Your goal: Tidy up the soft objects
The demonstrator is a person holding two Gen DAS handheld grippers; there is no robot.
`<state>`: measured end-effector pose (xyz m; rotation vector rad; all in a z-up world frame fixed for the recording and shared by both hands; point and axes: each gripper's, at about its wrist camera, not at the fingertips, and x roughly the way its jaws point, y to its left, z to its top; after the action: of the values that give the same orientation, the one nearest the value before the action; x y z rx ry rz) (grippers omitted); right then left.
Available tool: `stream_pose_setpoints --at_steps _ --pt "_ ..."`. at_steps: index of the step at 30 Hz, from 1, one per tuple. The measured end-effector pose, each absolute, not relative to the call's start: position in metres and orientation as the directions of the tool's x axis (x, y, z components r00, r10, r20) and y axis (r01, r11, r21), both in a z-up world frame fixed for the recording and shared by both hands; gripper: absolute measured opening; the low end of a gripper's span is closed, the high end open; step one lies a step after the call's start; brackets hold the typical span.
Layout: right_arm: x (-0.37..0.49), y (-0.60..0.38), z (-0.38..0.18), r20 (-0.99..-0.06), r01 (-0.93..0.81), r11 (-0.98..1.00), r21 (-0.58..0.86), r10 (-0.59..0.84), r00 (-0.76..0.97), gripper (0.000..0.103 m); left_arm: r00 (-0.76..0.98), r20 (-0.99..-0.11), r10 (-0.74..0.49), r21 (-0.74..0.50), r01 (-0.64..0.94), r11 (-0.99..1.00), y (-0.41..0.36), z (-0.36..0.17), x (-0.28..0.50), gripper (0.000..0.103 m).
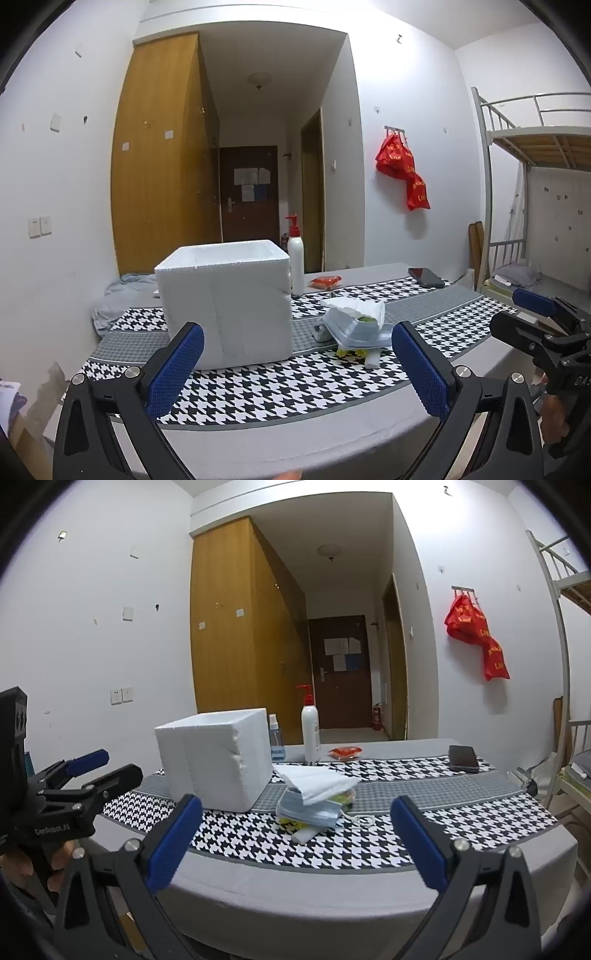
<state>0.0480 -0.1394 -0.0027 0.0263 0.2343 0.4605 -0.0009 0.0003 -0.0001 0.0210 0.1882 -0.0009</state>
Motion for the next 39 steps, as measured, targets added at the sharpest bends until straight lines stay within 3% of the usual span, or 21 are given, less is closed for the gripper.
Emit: stream_pose_setpoints --at_steps 21,39 --pt "0.050 -0.132 -0.004 -0.216 -0.458 0.888 0.049 0.457 0.863 0.103 0.969 -0.247 -0.009 -0.009 0.007 1.000 0.007 -0.001 0.006 0.102" --pt "0.053 -0.131 -0.005 -0.225 -0.459 0.887 0.053 0.458 0.860 0.103 0.969 -0.248 0.008 -0.020 -0.013 1.000 0.010 0.001 0.005 0.102"
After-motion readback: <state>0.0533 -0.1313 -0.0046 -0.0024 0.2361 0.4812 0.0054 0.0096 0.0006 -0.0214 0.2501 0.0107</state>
